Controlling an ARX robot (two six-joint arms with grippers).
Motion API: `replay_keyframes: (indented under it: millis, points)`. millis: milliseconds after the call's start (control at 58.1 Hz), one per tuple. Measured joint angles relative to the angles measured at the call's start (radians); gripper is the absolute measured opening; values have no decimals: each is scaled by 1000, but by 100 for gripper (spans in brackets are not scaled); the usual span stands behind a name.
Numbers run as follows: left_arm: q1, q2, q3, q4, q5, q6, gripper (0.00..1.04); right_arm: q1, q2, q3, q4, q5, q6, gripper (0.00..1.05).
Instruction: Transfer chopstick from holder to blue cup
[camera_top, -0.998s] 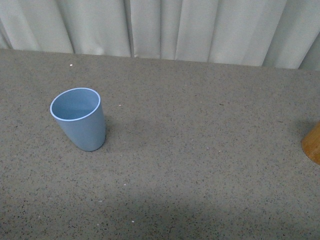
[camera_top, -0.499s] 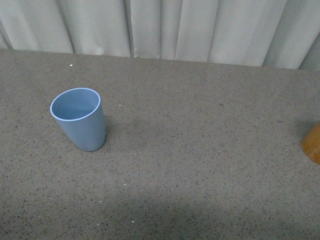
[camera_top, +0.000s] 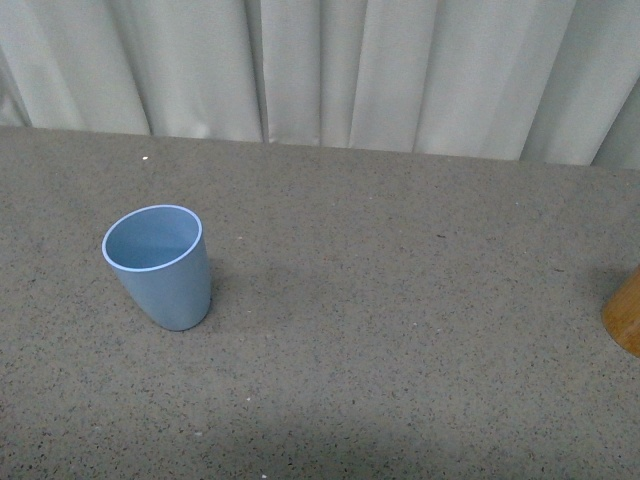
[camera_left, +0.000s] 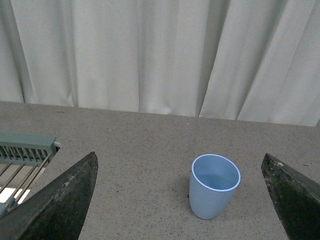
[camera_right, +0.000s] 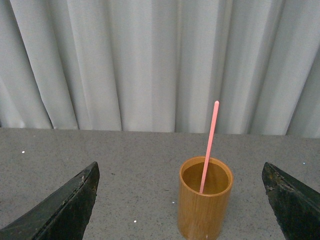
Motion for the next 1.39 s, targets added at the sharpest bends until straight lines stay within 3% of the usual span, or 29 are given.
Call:
replay_keyframes:
  millis: [52,86,138,189,310,430,568,860,1394]
  points:
    - [1,2,0,-2,8,-1,98,0,0,0,0,0,0,95]
    - [24,22,15,-49,91,-49,98,0,0,0,0,0,0,95]
    - [79,111,61,-185,291,-177,98,0,0,0,0,0,0,95]
    - [76,178,70,-232,368,-322,98,0,0,0,0,0,0,95]
    - [-28,289,81,-140,280,-497,98,-1,0,0,0,2,0,95]
    - [-178,484,107,8,129,-547,98,-1,0,0,0,0,0,95]
    - [-271,741,157,164,28,-565,98,-1,0,0,0,0,0,95]
    - [-293,1253,332,393,-61,-587,98,-1,0,0,0,0,0,95]
    - [-323,1581,550,338,-149,-571,98,-1,0,0,0,0,0,95]
